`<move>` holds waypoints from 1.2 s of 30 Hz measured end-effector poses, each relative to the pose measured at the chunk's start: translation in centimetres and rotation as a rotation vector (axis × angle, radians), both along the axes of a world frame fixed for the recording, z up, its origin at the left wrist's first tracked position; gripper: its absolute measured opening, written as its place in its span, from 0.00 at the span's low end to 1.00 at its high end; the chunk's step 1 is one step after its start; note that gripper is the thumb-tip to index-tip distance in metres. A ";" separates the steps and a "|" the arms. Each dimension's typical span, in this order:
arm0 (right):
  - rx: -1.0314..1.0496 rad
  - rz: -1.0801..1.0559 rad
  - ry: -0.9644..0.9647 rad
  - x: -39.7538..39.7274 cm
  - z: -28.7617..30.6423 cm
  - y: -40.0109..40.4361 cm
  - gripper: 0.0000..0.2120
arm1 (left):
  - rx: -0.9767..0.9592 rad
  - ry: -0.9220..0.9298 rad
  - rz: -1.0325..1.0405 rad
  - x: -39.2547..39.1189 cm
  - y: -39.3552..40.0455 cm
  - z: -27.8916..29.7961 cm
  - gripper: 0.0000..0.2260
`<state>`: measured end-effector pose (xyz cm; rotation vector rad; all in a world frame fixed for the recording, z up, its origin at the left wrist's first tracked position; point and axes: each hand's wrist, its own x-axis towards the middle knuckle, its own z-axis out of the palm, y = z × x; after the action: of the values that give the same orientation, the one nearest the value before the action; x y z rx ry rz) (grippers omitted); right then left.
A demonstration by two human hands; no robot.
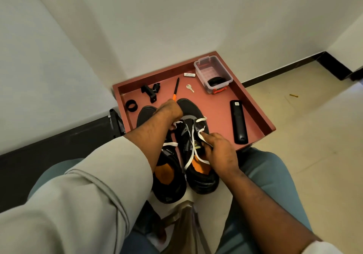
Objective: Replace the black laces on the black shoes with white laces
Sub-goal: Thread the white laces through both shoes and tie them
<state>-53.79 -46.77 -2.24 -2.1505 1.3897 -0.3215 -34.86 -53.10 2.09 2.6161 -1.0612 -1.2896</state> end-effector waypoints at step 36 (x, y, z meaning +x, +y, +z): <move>-0.042 -0.025 -0.142 -1.1 0.4 -0.4 0.24 | -0.634 0.113 -0.363 -0.5 8.6 0.5 0.31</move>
<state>-54.93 -47.19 -1.85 -2.1014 1.3415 -0.5070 -35.36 -44.50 2.57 1.9222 -1.6449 -0.9147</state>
